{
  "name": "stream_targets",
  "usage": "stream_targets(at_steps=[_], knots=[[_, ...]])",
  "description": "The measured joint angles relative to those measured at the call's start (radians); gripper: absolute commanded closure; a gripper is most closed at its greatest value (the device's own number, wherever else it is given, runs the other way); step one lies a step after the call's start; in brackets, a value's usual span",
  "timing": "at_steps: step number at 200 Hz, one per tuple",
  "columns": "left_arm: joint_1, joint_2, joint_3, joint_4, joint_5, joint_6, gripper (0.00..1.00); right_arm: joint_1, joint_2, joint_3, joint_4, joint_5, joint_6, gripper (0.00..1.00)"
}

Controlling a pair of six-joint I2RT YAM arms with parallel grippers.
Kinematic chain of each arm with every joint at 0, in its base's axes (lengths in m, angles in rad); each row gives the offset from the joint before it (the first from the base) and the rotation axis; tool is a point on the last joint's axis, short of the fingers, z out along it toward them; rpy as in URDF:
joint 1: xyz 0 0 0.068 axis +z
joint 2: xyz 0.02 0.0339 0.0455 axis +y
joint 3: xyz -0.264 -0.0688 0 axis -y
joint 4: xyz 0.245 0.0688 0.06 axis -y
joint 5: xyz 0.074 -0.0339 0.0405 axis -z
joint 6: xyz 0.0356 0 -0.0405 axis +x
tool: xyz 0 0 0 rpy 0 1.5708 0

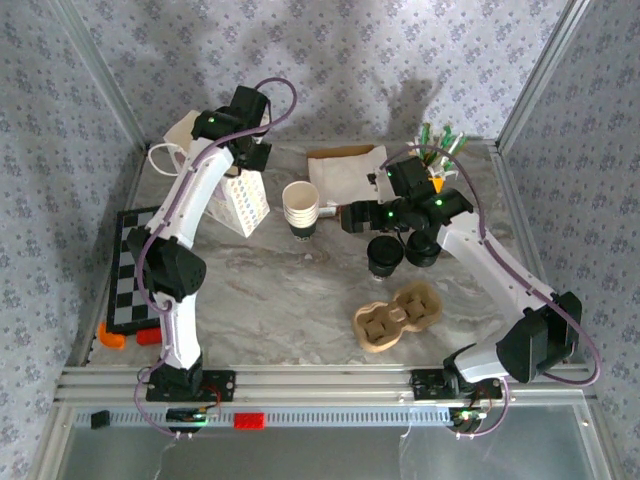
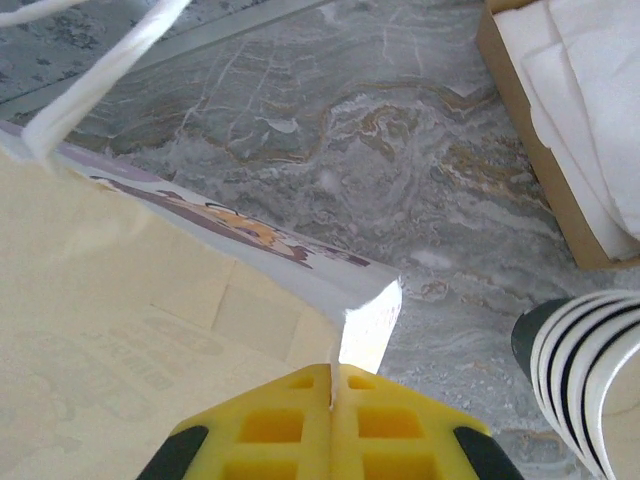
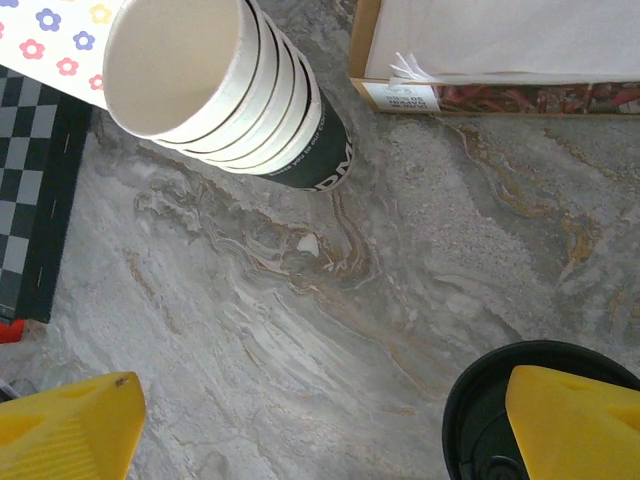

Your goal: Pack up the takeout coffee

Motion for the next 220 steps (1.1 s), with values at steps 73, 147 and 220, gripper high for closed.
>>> stream_targets(at_steps=[73, 147, 220], knots=[[0.000, -0.156, -0.135, -0.087, 0.095, 0.048, 1.00, -0.018, -0.012, 0.000, -0.032, 0.026, 0.000, 0.01], [-0.148, -0.595, -0.553, -0.077, 0.191, 0.048, 1.00, -0.017, -0.045, 0.000, -0.081, 0.026, 0.000, 0.00], [-0.428, -0.750, -0.713, -0.080, 0.194, 0.032, 1.00, -0.016, -0.089, -0.024, -0.097, 0.033, 0.001, 0.00]])
